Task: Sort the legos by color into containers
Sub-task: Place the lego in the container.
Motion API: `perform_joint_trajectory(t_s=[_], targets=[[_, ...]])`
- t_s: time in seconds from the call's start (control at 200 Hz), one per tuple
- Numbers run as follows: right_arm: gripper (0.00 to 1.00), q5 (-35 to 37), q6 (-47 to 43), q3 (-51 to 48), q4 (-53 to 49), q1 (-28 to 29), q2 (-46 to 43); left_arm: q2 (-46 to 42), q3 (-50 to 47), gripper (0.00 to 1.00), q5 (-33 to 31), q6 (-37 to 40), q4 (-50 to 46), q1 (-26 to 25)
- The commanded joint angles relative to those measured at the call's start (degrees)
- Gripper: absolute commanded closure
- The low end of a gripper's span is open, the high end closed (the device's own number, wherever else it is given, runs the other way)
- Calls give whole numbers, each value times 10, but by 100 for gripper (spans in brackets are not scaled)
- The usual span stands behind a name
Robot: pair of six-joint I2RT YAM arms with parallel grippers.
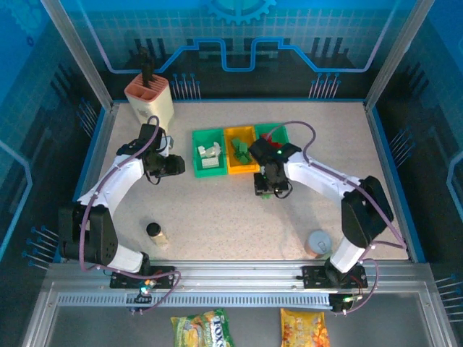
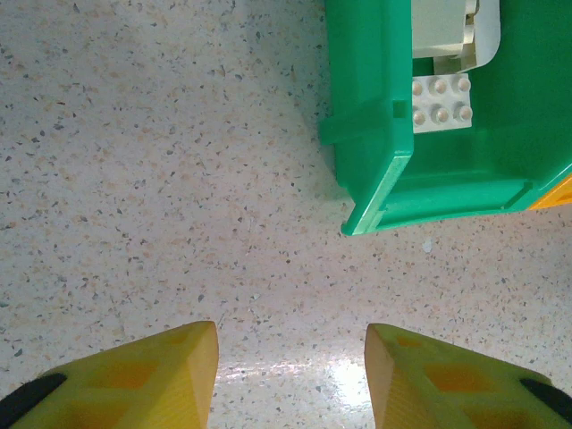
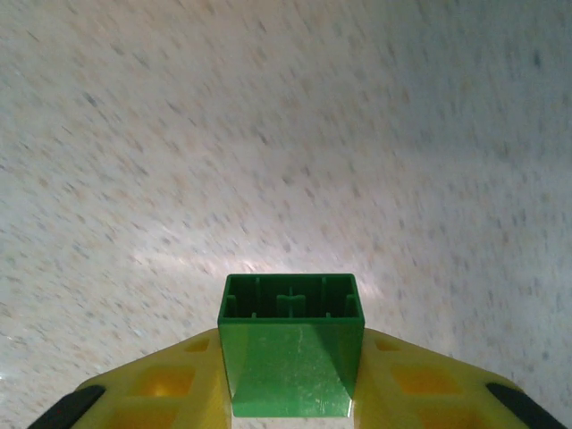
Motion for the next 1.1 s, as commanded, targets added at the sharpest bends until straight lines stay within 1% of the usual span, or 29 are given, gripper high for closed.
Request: perform_joint_trajectory(t_s=[0.0, 0.175, 0.485, 0.865, 1.071, 1.096], targets=[[65, -4, -37, 67, -6, -9, 44, -11, 6, 52, 6, 7, -10, 5], [65, -16, -62, 171, 5, -22, 124, -10, 7, 52, 5, 8, -10, 5], [66, -71, -82, 313, 29, -57, 251, -5, 8, 52, -7, 12, -11, 5], [65, -111, -82, 399, 58, -75, 334, 2, 6, 52, -18, 15, -12, 5], [64, -114, -83, 444, 62, -80, 354, -1, 3, 52, -23, 14, -11, 5], [64, -114, -83, 448, 62, -81, 371, -2, 2, 52, -23, 14, -10, 5]])
